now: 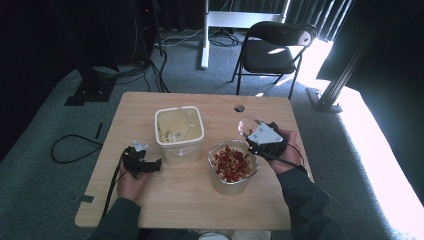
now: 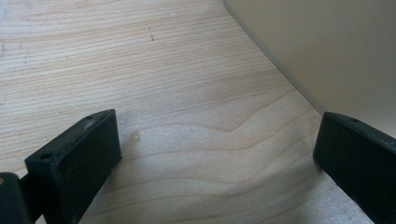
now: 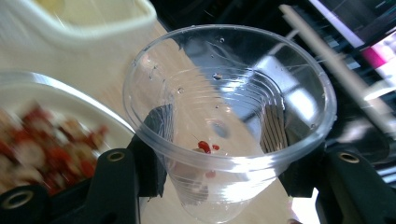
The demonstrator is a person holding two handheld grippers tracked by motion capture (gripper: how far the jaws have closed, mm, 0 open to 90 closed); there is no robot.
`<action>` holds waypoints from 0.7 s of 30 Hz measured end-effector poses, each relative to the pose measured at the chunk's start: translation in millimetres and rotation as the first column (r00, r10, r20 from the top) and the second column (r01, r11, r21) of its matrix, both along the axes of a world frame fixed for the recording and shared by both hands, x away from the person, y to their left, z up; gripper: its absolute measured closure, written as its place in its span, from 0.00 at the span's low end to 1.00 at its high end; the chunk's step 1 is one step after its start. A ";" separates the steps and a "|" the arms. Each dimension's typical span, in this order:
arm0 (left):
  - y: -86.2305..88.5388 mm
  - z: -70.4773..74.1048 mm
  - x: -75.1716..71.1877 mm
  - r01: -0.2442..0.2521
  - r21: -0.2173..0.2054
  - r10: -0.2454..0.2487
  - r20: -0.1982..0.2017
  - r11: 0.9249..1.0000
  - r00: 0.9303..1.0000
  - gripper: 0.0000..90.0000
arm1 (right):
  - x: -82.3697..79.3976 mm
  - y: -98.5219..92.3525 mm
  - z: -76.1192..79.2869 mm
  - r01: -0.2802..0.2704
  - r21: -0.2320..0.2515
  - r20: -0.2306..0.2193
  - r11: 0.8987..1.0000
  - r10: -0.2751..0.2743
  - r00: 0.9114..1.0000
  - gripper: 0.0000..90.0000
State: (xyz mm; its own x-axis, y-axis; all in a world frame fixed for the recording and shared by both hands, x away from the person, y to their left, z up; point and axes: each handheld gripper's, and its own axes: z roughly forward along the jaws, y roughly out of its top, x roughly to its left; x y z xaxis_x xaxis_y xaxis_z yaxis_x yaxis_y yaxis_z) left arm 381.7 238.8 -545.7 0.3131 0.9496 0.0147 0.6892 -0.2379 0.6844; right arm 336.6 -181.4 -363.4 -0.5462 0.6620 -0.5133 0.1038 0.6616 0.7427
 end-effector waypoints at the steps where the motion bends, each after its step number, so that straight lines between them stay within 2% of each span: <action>1: 0.0 0.1 0.2 0.001 0.001 -0.001 0.000 1.000 1.000 0.01 | 2.3 -2.2 2.7 -0.008 0.040 -0.019 0.999 0.009 1.000 0.49; 4: -0.1 0.1 0.4 0.002 0.001 -0.002 -0.001 1.000 1.000 0.01 | 8.9 -7.8 9.6 -0.034 0.177 -0.085 0.984 0.050 0.995 0.49; 7: -0.3 0.2 0.4 0.002 0.000 -0.002 -0.002 1.000 1.000 0.01 | 15.3 -10.6 14.7 -0.049 0.295 -0.148 0.954 0.097 0.984 0.49; 8: -0.2 0.2 0.4 0.002 0.001 -0.002 -0.002 1.000 1.000 0.01 | 18.7 -10.3 17.0 -0.062 0.341 -0.169 0.938 0.126 0.978 0.49; 10: -0.3 0.2 0.3 0.002 0.000 -0.002 -0.002 1.000 1.000 0.01 | 21.1 -8.6 18.8 -0.070 0.373 -0.186 0.925 0.148 0.971 0.49; 11: -0.3 0.2 0.3 0.002 0.000 -0.002 -0.002 1.000 1.000 0.01 | 21.1 -8.6 18.8 -0.070 0.373 -0.186 0.925 0.148 0.971 0.49; 12: -0.3 0.1 0.1 0.002 0.001 -0.002 -0.002 1.000 1.000 0.01 | 22.2 -6.8 20.1 -0.075 0.383 -0.193 0.921 0.159 0.968 0.49; 13: -0.4 0.1 0.0 0.003 0.000 -0.003 -0.001 1.000 1.000 0.01 | 24.8 -1.4 22.9 -0.089 0.407 -0.207 0.909 0.187 0.960 0.49; 14: -0.3 0.2 -0.1 0.003 0.001 -0.003 -0.002 1.000 1.000 0.01 | 25.7 1.4 24.2 -0.096 0.417 -0.213 0.904 0.200 0.956 0.49; 16: -0.3 0.1 -0.1 0.003 0.000 -0.003 -0.001 1.000 1.000 0.01 | 27.3 9.7 26.9 -0.112 0.422 -0.218 0.900 0.221 0.951 0.48; 18: -0.3 0.1 -0.1 0.003 0.000 -0.003 -0.002 1.000 1.000 0.01 | 29.4 16.9 28.9 -0.128 0.435 -0.233 0.891 0.248 0.940 0.48; 21: -0.4 0.1 0.0 0.003 0.000 -0.003 -0.002 1.000 1.000 0.01 | 31.6 24.1 30.0 -0.140 0.435 -0.242 0.889 0.265 0.933 0.48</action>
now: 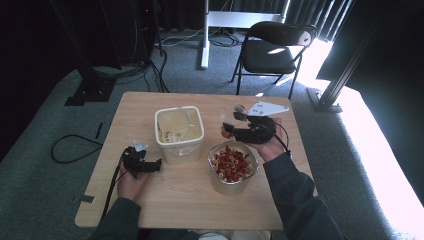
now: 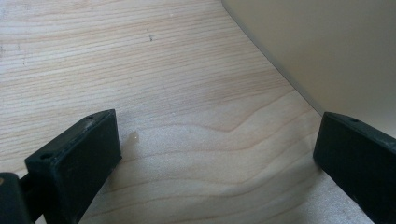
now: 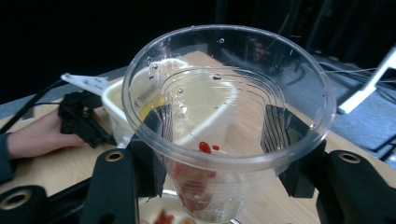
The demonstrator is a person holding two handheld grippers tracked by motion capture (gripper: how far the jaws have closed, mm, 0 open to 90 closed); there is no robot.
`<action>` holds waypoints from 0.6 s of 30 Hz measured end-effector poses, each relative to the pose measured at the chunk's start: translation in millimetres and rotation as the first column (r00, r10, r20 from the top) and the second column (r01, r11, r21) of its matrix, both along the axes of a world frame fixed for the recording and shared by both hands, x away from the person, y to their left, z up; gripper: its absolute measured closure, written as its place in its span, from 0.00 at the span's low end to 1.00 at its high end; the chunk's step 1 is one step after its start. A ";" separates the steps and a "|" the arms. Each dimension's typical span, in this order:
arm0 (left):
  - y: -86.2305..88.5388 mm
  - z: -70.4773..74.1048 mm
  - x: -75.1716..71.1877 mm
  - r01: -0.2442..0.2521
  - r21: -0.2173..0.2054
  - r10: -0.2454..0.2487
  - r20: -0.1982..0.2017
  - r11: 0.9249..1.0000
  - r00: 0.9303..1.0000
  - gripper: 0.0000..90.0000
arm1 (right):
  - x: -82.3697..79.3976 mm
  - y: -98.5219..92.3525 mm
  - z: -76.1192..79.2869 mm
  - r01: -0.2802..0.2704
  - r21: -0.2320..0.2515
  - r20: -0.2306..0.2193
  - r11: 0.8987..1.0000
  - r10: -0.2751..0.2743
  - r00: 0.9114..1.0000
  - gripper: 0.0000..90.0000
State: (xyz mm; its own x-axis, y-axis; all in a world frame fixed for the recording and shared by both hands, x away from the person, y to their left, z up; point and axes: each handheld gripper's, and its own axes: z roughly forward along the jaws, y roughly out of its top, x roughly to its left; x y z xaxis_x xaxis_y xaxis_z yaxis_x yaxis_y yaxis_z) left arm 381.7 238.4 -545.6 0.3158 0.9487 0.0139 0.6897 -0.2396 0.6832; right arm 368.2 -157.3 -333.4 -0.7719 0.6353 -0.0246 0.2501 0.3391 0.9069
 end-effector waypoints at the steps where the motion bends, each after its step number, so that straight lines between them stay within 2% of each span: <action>1: 0.1 0.0 0.0 0.001 0.001 -0.001 0.000 1.000 1.000 0.01 | 2.3 9.0 1.0 -0.016 -0.003 -0.010 1.000 0.016 1.000 0.48; 6: 0.0 0.0 0.1 0.001 0.001 -0.001 0.000 1.000 1.000 0.01 | 6.8 31.2 1.9 -0.061 -0.023 -0.021 0.998 0.060 0.998 0.48; 16: 0.0 0.0 0.1 0.001 0.000 -0.001 0.001 1.000 1.000 0.01 | 21.5 70.8 6.0 -0.125 0.016 -0.078 0.992 0.126 0.989 0.46; 18: 0.1 0.0 0.1 0.001 0.001 -0.001 0.000 1.000 1.000 0.01 | 22.4 73.2 6.7 -0.128 0.018 -0.083 0.992 0.129 0.988 0.46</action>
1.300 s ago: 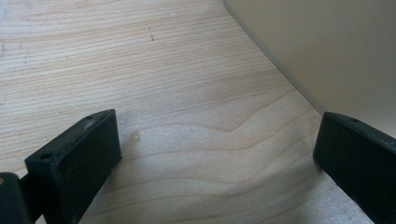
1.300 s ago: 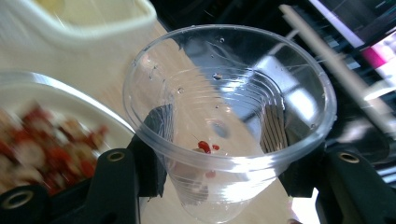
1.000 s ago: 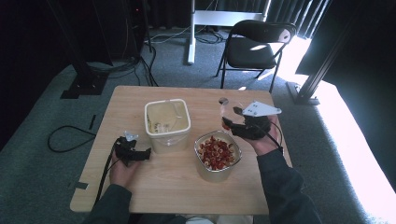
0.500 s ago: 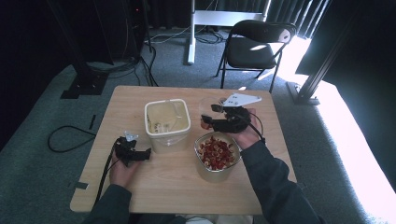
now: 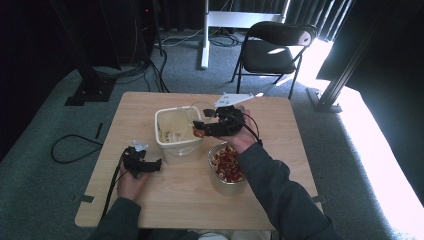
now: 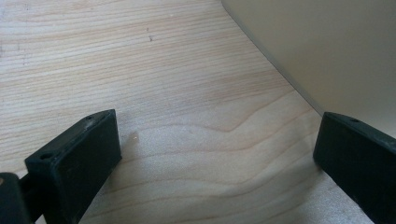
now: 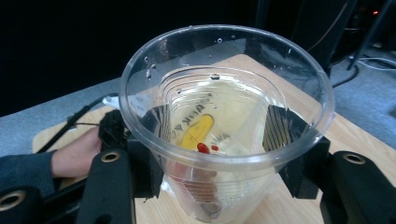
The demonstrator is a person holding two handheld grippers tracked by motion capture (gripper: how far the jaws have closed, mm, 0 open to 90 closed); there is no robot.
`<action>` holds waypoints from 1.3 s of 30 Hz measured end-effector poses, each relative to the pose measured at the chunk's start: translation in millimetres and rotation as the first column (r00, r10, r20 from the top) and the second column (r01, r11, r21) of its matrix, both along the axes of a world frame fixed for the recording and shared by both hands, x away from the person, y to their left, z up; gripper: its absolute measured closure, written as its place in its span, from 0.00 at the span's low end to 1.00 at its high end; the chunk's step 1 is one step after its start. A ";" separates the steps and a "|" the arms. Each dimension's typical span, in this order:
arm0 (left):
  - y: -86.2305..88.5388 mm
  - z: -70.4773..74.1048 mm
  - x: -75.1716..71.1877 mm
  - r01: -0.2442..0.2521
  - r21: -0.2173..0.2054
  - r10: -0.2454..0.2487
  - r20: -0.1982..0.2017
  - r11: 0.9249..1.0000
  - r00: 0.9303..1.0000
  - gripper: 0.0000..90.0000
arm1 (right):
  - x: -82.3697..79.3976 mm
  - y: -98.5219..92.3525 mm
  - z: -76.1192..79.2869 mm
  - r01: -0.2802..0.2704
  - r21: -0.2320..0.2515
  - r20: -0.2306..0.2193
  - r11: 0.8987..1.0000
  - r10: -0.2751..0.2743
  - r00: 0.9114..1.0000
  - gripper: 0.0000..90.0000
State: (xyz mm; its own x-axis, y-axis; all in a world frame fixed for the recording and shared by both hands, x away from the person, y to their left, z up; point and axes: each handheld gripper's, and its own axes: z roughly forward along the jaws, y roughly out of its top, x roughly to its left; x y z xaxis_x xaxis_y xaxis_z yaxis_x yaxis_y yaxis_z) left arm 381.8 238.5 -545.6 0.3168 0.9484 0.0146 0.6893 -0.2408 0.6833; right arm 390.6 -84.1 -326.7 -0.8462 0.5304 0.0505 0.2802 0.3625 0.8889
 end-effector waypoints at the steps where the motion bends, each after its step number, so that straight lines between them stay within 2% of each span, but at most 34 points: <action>1: -0.1 -0.1 0.0 -0.002 -0.002 0.002 0.001 1.000 1.000 0.01 | 1.1 3.1 1.1 -0.004 -0.001 -0.002 1.000 0.004 1.000 0.45; 2: -0.1 -0.1 0.0 -0.001 -0.001 0.001 0.002 1.000 1.000 0.01 | 4.1 10.6 3.8 -0.006 -0.009 0.000 1.000 0.006 1.000 0.44; 12: 0.0 0.0 0.1 0.000 0.000 0.000 0.001 1.000 1.000 0.01 | 17.0 41.6 13.1 -0.006 -0.037 -0.013 0.999 0.006 1.000 0.44; 25: 0.0 -0.1 0.0 0.002 -0.001 -0.002 0.002 1.000 1.000 0.01 | 36.5 78.0 15.0 -0.011 -0.018 -0.025 1.000 0.011 1.000 0.43; 26: -0.1 -0.2 0.0 0.000 -0.002 0.000 0.004 1.000 1.000 0.01 | 38.5 80.4 14.5 -0.010 -0.019 -0.024 1.000 0.009 1.000 0.40; 28: 0.1 0.0 0.0 0.003 0.000 -0.003 0.001 1.000 1.000 0.01 | 43.8 86.8 13.0 -0.008 -0.028 -0.040 1.000 0.007 0.999 0.28; 30: 0.0 0.1 0.0 0.003 0.000 -0.003 0.000 1.000 1.000 0.01 | 50.5 91.7 10.7 -0.037 -0.016 -0.100 0.999 0.036 0.994 0.22; 32: 0.1 0.1 -0.1 0.005 0.000 -0.005 -0.001 1.000 1.000 0.01 | 53.7 93.3 9.8 -0.043 -0.006 -0.116 0.999 0.042 0.992 0.20; 36: 0.0 -0.1 -0.2 0.006 0.000 -0.006 0.002 1.000 1.000 0.01 | 53.4 90.5 11.8 -0.028 0.001 -0.108 1.000 0.028 0.994 0.20; 39: 0.0 -0.1 -0.2 0.006 -0.001 -0.006 0.002 1.000 1.000 0.01 | 51.0 81.2 17.3 -0.017 0.003 -0.095 1.000 0.018 0.995 0.22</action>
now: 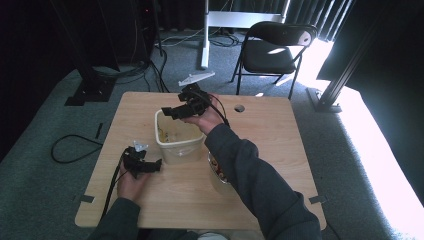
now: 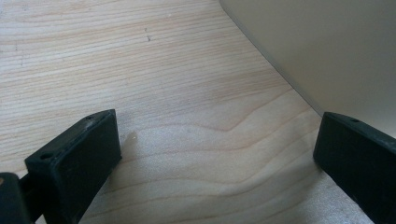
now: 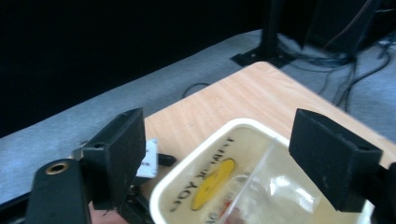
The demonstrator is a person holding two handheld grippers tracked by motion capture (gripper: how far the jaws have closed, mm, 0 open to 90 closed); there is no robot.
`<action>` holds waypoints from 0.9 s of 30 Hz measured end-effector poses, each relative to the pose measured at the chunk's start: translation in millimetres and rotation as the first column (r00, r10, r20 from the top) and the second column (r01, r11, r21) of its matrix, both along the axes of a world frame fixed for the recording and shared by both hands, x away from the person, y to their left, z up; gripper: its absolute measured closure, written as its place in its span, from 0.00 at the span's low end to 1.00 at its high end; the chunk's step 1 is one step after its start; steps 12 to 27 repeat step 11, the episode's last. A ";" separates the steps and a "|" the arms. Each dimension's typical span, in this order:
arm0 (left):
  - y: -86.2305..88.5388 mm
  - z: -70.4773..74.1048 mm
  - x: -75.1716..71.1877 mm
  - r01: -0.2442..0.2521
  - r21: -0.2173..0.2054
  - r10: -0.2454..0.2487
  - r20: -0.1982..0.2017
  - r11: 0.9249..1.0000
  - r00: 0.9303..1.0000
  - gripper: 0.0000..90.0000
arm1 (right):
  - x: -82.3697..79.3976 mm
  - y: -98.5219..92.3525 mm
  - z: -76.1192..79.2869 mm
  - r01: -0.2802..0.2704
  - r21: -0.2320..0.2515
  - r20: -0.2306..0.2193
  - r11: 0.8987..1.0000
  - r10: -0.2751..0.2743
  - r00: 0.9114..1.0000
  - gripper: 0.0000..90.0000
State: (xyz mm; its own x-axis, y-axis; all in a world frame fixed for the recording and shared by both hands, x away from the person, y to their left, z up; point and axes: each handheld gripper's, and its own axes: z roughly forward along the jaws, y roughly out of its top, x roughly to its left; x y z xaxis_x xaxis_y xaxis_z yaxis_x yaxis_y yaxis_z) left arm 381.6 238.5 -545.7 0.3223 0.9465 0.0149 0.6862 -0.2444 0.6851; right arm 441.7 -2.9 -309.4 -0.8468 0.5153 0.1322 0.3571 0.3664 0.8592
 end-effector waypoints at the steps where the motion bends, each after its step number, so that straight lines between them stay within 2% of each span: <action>1: 0.1 0.1 0.0 0.001 0.001 -0.001 -0.001 1.000 1.000 0.01 | -0.3 -3.9 1.7 0.007 0.001 0.004 1.000 -0.007 1.000 0.22; 6: 0.1 0.1 0.0 0.001 0.001 -0.001 -0.001 1.000 1.000 0.01 | -2.2 -30.8 9.0 0.046 0.011 0.025 0.999 -0.046 0.999 0.23; 11: 0.0 0.1 -0.1 0.000 0.000 0.000 -0.001 1.000 1.000 0.01 | -2.6 -69.6 13.0 0.101 0.028 0.033 0.994 -0.102 0.994 0.23; 27: 0.0 0.1 -0.1 0.000 0.000 0.000 -0.001 1.000 1.000 0.01 | -2.6 -69.6 13.0 0.101 0.028 0.033 0.994 -0.102 0.994 0.23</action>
